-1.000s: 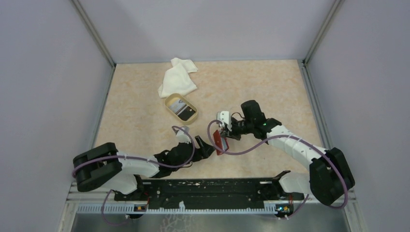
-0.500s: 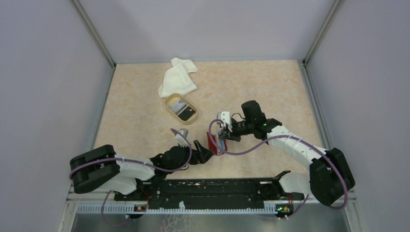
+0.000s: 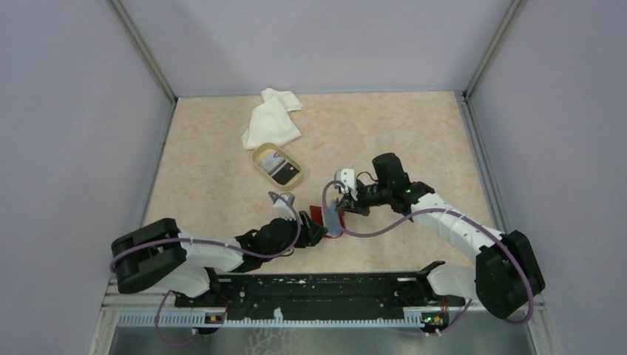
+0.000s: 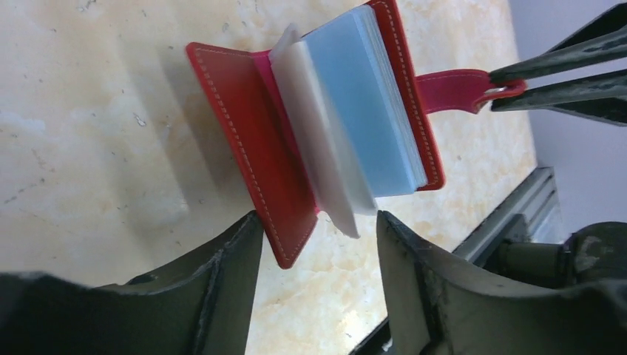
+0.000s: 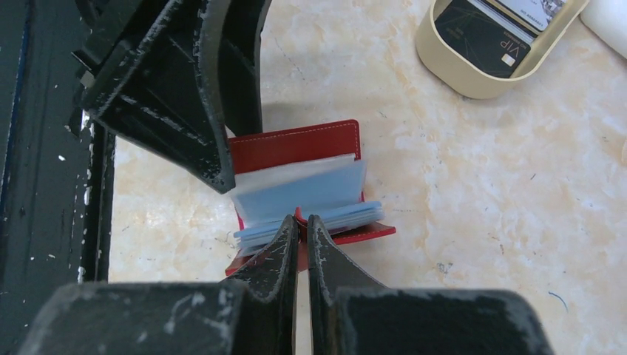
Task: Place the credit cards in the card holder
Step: Open the card holder at the center of the board.
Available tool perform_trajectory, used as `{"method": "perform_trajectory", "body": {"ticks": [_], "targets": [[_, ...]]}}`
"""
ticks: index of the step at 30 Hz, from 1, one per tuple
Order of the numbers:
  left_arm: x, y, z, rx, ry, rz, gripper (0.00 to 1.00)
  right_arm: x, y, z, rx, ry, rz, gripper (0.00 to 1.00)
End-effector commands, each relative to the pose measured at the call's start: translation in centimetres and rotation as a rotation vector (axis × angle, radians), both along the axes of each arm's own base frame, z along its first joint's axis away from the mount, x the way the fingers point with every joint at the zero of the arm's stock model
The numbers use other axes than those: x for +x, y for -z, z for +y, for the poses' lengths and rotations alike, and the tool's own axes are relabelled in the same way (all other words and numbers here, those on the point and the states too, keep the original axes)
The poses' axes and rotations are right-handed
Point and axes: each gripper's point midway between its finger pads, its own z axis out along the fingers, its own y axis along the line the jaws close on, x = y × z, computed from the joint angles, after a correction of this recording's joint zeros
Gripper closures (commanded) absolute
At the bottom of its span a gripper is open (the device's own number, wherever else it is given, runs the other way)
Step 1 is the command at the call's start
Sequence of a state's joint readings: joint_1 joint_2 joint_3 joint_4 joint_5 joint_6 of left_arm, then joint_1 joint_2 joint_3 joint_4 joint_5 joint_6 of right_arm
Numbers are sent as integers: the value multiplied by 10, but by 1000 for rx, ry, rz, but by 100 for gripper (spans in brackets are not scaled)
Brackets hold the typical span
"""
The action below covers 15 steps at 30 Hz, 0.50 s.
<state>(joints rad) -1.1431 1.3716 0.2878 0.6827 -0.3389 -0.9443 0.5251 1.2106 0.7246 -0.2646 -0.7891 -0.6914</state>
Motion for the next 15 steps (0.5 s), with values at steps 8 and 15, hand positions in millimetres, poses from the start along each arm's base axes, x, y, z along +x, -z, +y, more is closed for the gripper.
{"method": "perform_trajectory", "body": {"ticks": [8, 15], "targets": [[7, 24, 4, 149, -16, 3, 100, 31, -1, -21, -44, 153, -108, 100], [6, 16, -2, 127, 18, -29, 100, 66, 32, -55, -224, 355, -143, 93]]}}
